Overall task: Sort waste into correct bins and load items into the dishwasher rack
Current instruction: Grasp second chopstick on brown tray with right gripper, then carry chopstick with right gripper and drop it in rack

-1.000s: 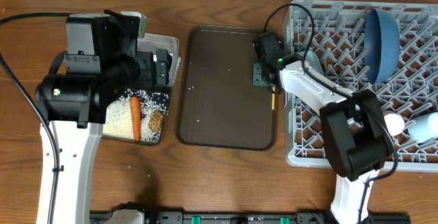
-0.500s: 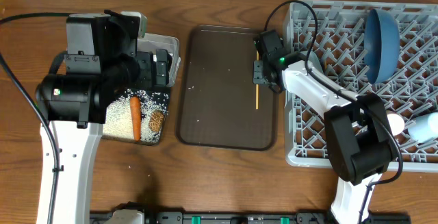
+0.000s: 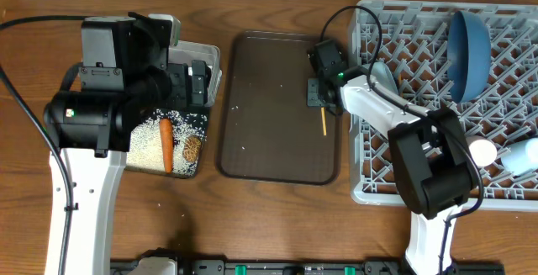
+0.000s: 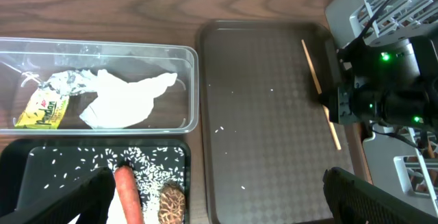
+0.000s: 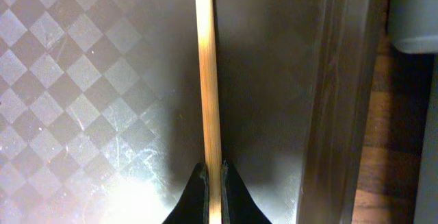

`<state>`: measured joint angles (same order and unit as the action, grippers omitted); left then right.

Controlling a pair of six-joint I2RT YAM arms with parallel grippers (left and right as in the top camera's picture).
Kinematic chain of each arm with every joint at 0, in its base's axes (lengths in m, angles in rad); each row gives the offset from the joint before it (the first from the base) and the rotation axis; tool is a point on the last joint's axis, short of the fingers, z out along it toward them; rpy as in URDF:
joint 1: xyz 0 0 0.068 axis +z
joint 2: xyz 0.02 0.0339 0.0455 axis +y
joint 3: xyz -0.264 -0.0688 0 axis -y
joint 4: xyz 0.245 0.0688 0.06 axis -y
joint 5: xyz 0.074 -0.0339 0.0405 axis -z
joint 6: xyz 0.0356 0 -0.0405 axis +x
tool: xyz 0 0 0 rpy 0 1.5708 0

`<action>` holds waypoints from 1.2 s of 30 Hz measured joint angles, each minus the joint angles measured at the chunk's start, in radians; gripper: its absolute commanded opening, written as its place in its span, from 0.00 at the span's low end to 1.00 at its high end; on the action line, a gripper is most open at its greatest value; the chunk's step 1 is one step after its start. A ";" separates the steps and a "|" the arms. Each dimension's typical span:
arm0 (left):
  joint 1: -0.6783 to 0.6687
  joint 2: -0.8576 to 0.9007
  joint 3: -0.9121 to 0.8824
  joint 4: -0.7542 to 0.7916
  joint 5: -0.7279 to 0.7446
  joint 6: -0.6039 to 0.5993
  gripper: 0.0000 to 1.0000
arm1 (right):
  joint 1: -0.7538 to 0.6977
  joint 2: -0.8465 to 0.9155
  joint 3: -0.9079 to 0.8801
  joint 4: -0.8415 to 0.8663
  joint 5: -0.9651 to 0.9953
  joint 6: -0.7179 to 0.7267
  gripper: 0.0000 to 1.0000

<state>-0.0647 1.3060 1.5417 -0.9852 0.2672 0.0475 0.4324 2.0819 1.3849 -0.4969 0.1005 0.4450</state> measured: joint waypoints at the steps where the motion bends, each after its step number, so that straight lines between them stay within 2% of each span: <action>1: 0.000 0.000 0.000 0.000 0.000 0.000 0.98 | 0.000 -0.004 0.000 -0.009 -0.005 0.000 0.01; 6: 0.000 0.000 0.000 0.000 0.000 0.000 0.98 | 0.000 -0.083 -0.016 -0.035 -0.022 -0.003 0.01; 14: 0.000 0.000 0.000 0.000 0.000 0.000 0.98 | -0.016 -0.423 -0.016 -0.048 -0.012 -0.074 0.01; 21: 0.000 0.000 0.000 0.000 0.000 0.000 0.98 | -0.185 -0.577 -0.013 -0.190 0.009 -0.127 0.01; 29: 0.000 0.000 0.000 0.000 0.000 0.000 0.98 | -0.391 -0.574 -0.013 -0.264 0.031 -0.186 0.01; 36: 0.000 0.000 0.000 0.000 0.000 0.000 0.98 | -0.424 -0.451 -0.013 -0.279 0.031 -0.299 0.01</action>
<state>-0.0647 1.3060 1.5417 -0.9855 0.2672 0.0475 0.0086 1.6314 1.3716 -0.7761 0.1314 0.1463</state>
